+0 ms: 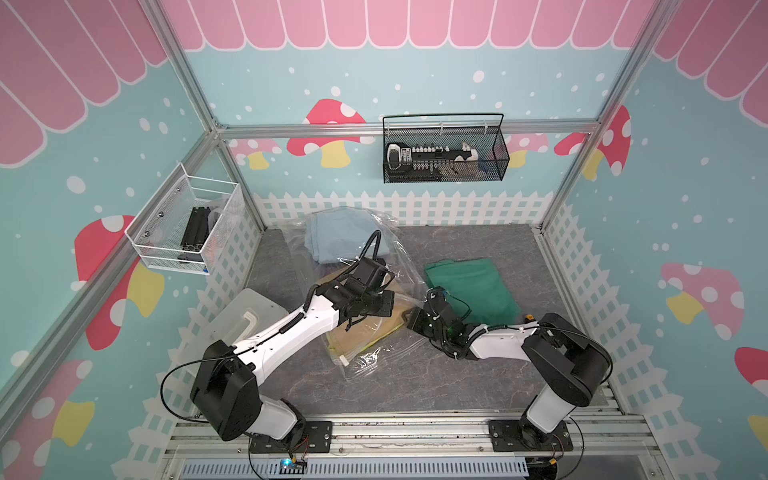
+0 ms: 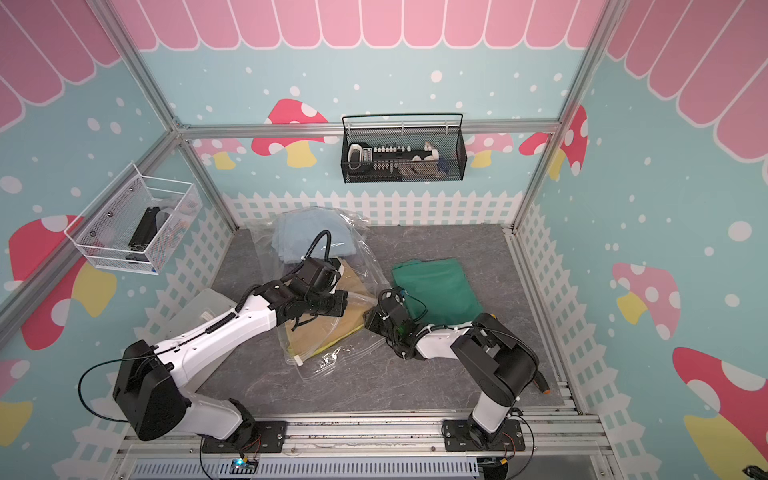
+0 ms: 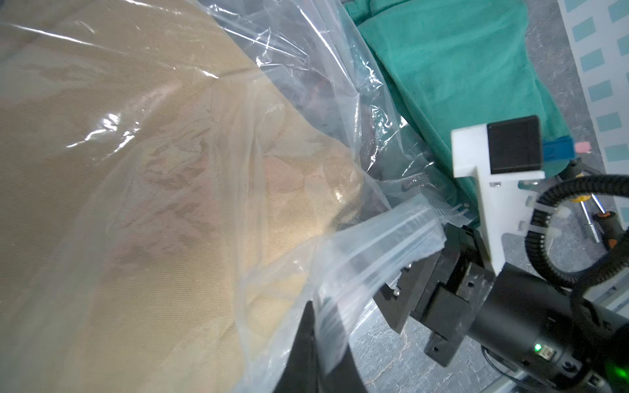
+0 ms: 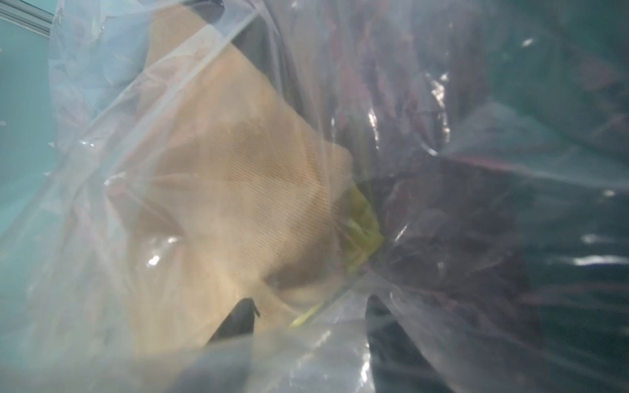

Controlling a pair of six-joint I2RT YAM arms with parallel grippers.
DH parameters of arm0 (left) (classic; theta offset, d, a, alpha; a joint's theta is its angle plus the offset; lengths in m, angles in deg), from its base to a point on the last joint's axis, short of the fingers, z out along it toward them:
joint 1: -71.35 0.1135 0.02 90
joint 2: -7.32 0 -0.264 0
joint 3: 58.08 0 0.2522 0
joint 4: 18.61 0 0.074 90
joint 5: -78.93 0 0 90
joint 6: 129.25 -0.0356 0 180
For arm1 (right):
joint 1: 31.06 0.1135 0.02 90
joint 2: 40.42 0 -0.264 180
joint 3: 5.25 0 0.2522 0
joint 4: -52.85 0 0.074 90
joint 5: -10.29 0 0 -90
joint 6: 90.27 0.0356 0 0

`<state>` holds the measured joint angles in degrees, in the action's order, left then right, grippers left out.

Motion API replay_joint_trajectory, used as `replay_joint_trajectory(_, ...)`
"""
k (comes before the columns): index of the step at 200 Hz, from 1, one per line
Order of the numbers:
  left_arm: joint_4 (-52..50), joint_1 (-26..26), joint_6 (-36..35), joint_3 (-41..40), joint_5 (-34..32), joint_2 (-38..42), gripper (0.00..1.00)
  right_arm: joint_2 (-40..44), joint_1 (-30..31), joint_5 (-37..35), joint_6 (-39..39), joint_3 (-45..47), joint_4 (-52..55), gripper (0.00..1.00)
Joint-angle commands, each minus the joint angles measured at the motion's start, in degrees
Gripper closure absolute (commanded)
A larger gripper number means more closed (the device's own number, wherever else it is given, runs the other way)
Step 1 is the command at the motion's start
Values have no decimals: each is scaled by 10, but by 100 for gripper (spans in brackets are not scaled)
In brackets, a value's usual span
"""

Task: Take the trousers out of the vacuum bag
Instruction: Adjust the vacuum bag at the center of the board, then take out the trousers from the vacuum bag.

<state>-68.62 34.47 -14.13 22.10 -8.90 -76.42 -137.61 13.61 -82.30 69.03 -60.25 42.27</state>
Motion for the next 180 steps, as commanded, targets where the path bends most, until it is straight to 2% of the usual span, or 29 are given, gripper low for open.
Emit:
replay_joint_trajectory(1, 14, -3, 2, -4, 3, 16, 100, -20, -2, -7, 11, -22, -32, 45)
replay_joint_trajectory(36, 16, -3, 3, -8, 3, 14, 100, -36, -3, 6, 0, -38, -41, 53)
replay_joint_trajectory(100, -10, -3, -4, -6, -1, 35, 100, -1, -4, 23, -17, -49, -7, 83)
replay_joint_trajectory(125, -28, -4, -6, -10, -7, 62, 82, 20, -3, 26, -19, -52, 6, 92)
replay_joint_trajectory(151, -53, -18, -9, -21, -5, 108, 65, 39, -3, 31, -19, -64, 34, 95)
replay_joint_trajectory(180, -79, -84, -11, -35, -25, 155, 59, 53, -3, 37, -37, -77, 61, 96)
